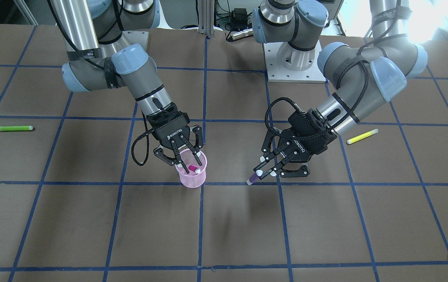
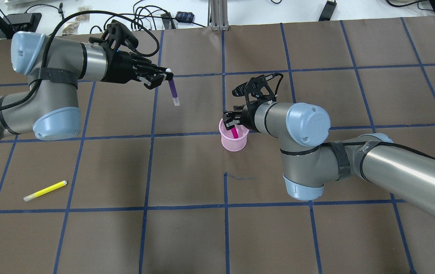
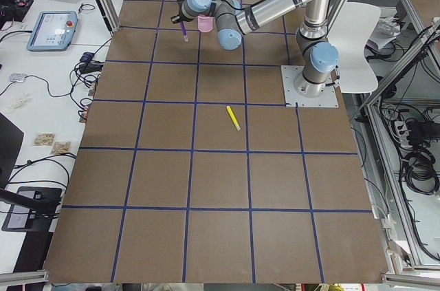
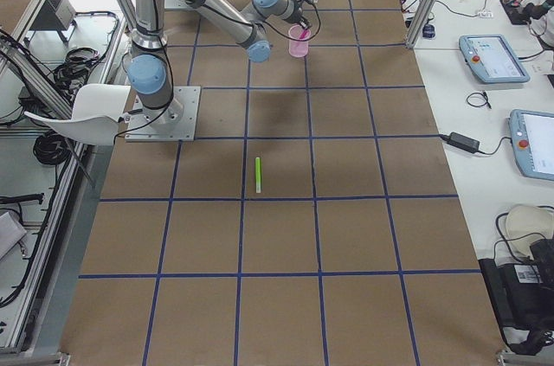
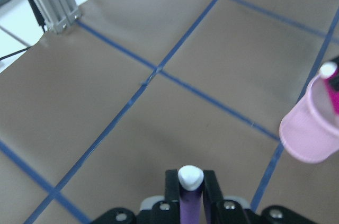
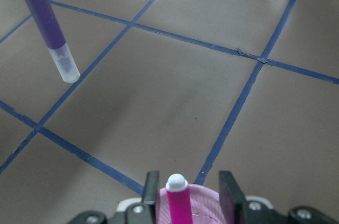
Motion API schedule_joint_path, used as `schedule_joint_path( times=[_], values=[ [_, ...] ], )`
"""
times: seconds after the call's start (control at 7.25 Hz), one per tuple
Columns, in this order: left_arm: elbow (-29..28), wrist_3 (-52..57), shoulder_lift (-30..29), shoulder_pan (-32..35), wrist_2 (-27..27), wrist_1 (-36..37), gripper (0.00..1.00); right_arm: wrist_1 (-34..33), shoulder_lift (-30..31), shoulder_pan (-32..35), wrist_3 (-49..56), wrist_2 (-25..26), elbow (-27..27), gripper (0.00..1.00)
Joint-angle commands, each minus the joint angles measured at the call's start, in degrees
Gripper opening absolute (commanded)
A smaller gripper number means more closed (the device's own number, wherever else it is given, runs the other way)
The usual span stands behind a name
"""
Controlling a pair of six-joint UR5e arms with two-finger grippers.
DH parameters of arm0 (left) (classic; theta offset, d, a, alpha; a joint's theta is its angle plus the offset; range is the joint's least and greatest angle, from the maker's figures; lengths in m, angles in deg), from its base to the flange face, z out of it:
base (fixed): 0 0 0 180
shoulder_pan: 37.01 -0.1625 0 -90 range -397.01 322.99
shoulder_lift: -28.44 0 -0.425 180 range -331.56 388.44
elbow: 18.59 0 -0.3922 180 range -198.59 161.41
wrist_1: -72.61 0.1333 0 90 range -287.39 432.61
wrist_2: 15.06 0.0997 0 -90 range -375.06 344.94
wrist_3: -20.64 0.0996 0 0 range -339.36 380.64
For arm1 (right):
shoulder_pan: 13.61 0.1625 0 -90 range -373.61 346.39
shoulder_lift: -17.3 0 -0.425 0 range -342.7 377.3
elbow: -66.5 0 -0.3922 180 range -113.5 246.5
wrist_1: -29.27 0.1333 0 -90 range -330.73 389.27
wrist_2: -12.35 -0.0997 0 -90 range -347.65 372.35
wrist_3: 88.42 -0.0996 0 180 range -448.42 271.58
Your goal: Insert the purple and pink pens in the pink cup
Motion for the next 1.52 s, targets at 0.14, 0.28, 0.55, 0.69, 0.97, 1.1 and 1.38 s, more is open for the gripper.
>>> schedule_joint_path(
  times=[0.14, 0.28, 0.55, 0.69, 0.97, 1.1, 1.38],
  values=[
    [0.32, -3.79, 1.17, 2.85, -5.71, 0.16, 0.00, 7.27, 2.23, -2.44, -0.72, -0.39, 3.15, 1.00],
    [0.67, -6.41, 1.17, 4.86, -5.53, 1.29, 0.00, 12.19, 2.24, -3.58, -0.53, -0.48, 5.96, 1.00],
    [2.07, -15.79, -1.01, 9.61, -4.31, 12.13, 0.00, 21.85, 2.93, -5.08, -0.10, -0.48, 11.06, 1.00],
    [2.87, -18.89, -1.89, 12.24, 1.01, 16.11, 0.00, 32.35, 5.29, -5.70, 1.65, -0.22, 13.43, 1.00],
    [3.05, -21.71, -4.17, 17.08, 10.43, 22.61, 0.00, 53.37, 10.21, -12.95, 12.42, 0.57, 17.05, 1.00],
    [3.05, -24.08, -5.58, 18.14, 10.55, 23.01, 0.00, 59.64, 11.97, -15.52, 14.56, 4.58, 18.45, 1.00],
    [3.05, -24.36, -7.34, 20.00, 15.10, 24.32, 0.00, 70.81, 15.75, -15.37, 14.50, 12.94, 20.66, 1.00]
  ],
)
